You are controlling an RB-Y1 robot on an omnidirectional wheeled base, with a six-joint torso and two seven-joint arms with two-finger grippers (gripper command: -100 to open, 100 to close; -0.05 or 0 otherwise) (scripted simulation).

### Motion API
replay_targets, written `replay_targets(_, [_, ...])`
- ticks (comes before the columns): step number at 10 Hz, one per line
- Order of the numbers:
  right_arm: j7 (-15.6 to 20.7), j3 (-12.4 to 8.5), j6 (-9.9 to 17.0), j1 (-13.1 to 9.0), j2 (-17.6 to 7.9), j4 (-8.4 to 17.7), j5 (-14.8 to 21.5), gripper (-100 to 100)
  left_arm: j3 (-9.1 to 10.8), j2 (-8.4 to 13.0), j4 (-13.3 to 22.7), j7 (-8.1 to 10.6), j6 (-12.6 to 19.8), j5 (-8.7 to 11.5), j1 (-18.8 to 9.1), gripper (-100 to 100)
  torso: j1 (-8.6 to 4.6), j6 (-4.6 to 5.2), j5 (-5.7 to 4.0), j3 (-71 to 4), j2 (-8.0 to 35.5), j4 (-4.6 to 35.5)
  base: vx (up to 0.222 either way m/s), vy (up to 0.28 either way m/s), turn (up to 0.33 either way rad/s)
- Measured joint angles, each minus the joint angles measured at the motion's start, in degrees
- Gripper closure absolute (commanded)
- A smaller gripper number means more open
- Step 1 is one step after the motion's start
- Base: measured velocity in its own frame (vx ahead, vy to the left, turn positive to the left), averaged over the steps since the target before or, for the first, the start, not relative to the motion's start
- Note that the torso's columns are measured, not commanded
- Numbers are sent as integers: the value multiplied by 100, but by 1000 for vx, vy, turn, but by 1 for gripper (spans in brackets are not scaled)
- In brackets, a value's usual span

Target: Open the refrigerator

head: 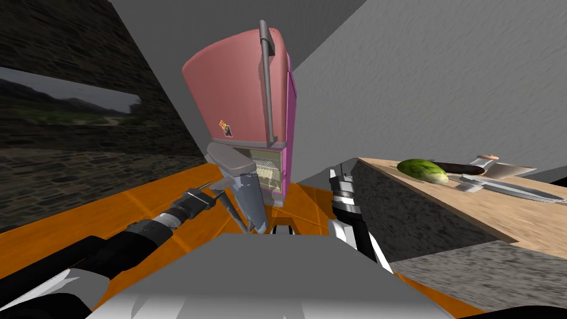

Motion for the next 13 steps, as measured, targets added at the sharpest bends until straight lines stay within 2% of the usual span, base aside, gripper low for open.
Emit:
replay_targets(2, [0,-1,0,-2,-1,0,0,0,-56,219,72,-27,-37,122,-40,100,84,8,9,7,32,13,-217,281,-172])
replay_targets(6, [0,-1,0,-1,-2,0,0,0,-180,464,132,-60,-38,214,-134,100,97,16,6,-44,-44,-2,-202,297,-136])
replay_targets(10, [0,-1,0,-1,-2,0,0,0,-263,880,265,-142,-187,441,-221,100,89,16,7,-35,-32,2,-223,269,-133])
replay_targets(12, [0,-1,0,-1,-2,0,0,0,-289,998,303,-141,-189,478,-294,100,76,18,2,-39,-39,1,-214,302,-176])
replay_targets(13, [0,-2,0,-1,-2,0,0,0,-312,1146,345,-167,-239,569,-309,100,92,15,7,-36,-34,2,-193,259,-104])
